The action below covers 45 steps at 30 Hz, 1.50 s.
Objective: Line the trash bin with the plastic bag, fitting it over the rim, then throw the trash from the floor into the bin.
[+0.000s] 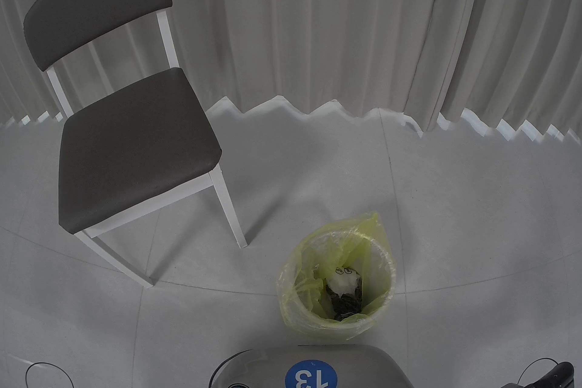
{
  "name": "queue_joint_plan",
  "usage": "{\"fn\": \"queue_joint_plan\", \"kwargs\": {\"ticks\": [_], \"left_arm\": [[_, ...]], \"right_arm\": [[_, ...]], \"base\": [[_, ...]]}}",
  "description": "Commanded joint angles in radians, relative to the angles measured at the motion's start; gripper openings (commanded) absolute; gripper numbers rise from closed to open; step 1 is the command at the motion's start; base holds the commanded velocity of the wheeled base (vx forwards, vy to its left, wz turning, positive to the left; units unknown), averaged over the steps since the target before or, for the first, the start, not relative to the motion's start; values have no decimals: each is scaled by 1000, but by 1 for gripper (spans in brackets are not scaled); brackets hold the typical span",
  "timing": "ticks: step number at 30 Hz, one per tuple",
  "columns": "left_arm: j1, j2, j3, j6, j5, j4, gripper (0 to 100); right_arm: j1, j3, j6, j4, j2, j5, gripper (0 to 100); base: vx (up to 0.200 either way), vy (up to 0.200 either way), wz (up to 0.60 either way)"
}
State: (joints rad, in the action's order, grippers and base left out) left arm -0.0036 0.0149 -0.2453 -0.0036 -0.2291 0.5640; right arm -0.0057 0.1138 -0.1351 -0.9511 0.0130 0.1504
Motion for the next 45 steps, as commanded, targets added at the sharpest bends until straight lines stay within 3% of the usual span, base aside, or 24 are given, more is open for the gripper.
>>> {"fn": "queue_joint_plan", "kwargs": {"ticks": [1,7,13,21,27,33,39,45], "left_arm": [[2,-15,245,7,14,246,100],[1,-15,245,-4,34,267,100],[2,-15,245,-10,171,247,100],[2,-15,245,-68,333,186,100],[2,-15,245,-96,369,114,100],[2,-15,245,-93,372,-16,100],[2,-15,245,-93,361,-82,100],[2,-15,245,-82,287,-95,100]], "right_arm": [[0,-60,-8,-98,-7,0,100],[0,-114,-29,-202,-7,14,100],[0,-114,-9,-227,-7,139,100],[0,-114,92,-215,-7,271,100],[0,-114,160,-169,-7,313,100],[0,-114,186,-49,-7,294,100],[0,-114,196,115,-7,187,100],[0,-114,295,360,-7,67,100]], "base": [[0,0,0],[0,0,0],[0,0,0],[0,0,0],[0,0,0],[0,0,0],[0,0,0],[0,0,0]]}}
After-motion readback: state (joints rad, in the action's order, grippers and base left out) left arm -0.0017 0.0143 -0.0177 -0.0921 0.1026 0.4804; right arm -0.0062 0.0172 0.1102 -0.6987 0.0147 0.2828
